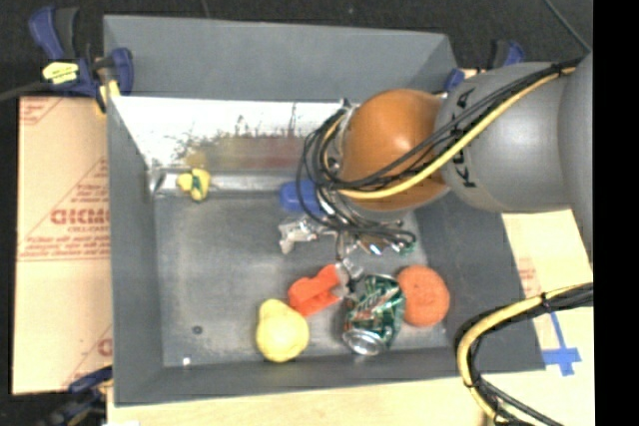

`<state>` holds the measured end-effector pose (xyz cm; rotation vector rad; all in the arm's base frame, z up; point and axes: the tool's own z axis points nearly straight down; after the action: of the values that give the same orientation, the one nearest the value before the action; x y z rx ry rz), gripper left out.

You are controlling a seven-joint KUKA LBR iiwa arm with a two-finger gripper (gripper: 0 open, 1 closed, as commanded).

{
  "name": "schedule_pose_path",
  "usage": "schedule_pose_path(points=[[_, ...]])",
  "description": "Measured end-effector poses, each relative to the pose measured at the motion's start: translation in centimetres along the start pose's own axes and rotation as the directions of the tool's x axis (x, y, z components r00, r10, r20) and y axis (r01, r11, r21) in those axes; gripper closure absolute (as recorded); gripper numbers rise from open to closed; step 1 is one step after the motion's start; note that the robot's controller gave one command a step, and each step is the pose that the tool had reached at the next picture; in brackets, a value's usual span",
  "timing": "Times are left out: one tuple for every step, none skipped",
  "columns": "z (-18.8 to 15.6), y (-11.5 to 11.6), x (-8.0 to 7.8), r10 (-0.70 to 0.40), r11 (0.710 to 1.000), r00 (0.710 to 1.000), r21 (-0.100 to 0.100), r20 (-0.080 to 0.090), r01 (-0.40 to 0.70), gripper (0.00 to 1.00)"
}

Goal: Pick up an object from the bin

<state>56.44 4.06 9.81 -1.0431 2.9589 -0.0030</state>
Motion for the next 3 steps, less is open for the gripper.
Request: schedule_pose_path(points=[[1.9,1.3,1.2,-0.116,0.993,0.993,0.002,0.002,0.116,0.0],[2.6,4.2,2.2,-0.211,0.977,0.977,0.006,0.013,0.211,1.0],[2.6,4.2,2.2,-0.211,0.978,0.977,0.006,0.013,0.211,1.0]])
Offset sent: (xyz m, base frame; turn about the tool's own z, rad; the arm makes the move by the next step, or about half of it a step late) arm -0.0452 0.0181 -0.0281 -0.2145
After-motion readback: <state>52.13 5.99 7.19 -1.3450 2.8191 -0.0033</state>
